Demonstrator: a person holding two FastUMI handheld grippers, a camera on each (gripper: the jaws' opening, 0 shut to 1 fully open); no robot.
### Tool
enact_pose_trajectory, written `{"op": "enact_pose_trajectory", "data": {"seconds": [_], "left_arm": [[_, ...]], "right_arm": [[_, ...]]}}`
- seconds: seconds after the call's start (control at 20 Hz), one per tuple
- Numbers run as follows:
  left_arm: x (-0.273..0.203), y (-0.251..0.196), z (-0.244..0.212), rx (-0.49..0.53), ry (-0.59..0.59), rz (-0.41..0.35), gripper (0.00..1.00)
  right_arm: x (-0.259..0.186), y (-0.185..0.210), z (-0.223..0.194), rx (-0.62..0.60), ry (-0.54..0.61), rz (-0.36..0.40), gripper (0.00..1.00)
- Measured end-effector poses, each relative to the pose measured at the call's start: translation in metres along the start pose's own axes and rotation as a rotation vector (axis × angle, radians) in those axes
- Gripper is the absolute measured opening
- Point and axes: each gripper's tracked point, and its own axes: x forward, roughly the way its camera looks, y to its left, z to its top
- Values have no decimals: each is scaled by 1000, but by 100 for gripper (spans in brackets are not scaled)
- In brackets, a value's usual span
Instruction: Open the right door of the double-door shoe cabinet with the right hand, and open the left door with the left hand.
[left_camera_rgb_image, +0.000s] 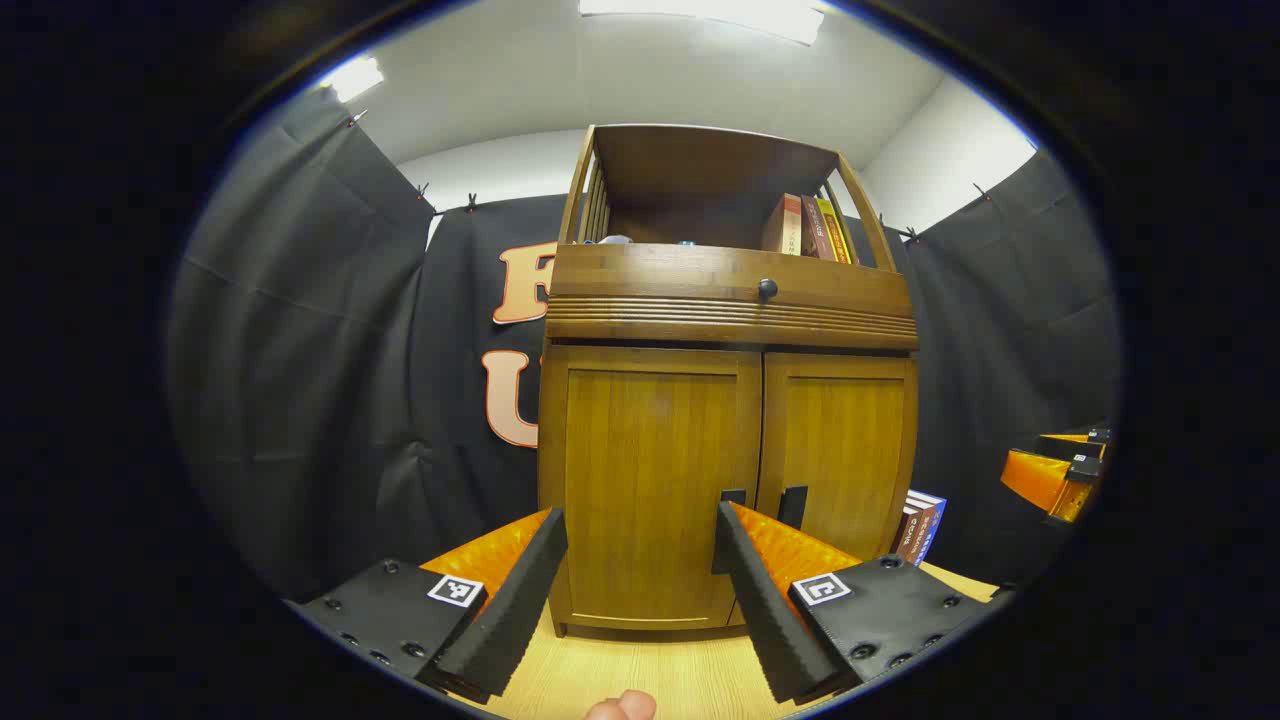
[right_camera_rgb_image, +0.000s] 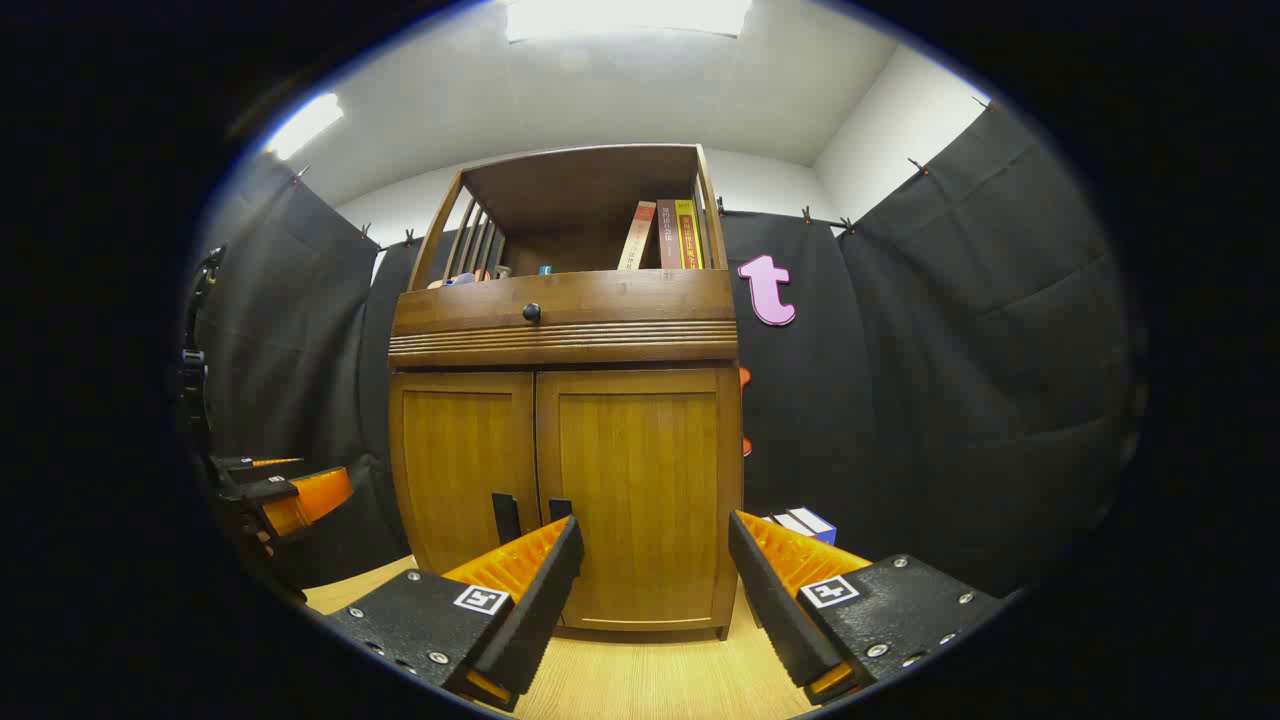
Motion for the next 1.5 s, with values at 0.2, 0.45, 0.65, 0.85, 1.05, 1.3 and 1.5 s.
{"op": "enact_pose_trajectory", "data": {"seconds": [0.2, 0.45, 0.65, 0.85, 1.05, 1.3, 1.5], "left_arm": [[1, 3, 0, -3, -2, 4, 95], [1, 6, -2, -15, 0, 8, 97], [0, 11, -1, -19, -2, 17, 94], [0, 14, 0, -25, -5, 23, 99], [-1, 14, 0, -27, -7, 25, 97], [-2, 12, 1, -32, -6, 16, 97], [-3, 14, 2, -25, -10, 19, 97]], "right_arm": [[2, 0, -5, -2, 10, -3, 90], [3, 3, -4, -18, 5, -1, 90], [3, 3, -5, -23, 5, -2, 90], [2, 4, -3, -17, 1, -1, 90], [2, 3, -4, -19, 5, -4, 90], [3, 15, 3, 27, -26, 31, 90], [12, 19, -5, -26, -40, 33, 90]]}}
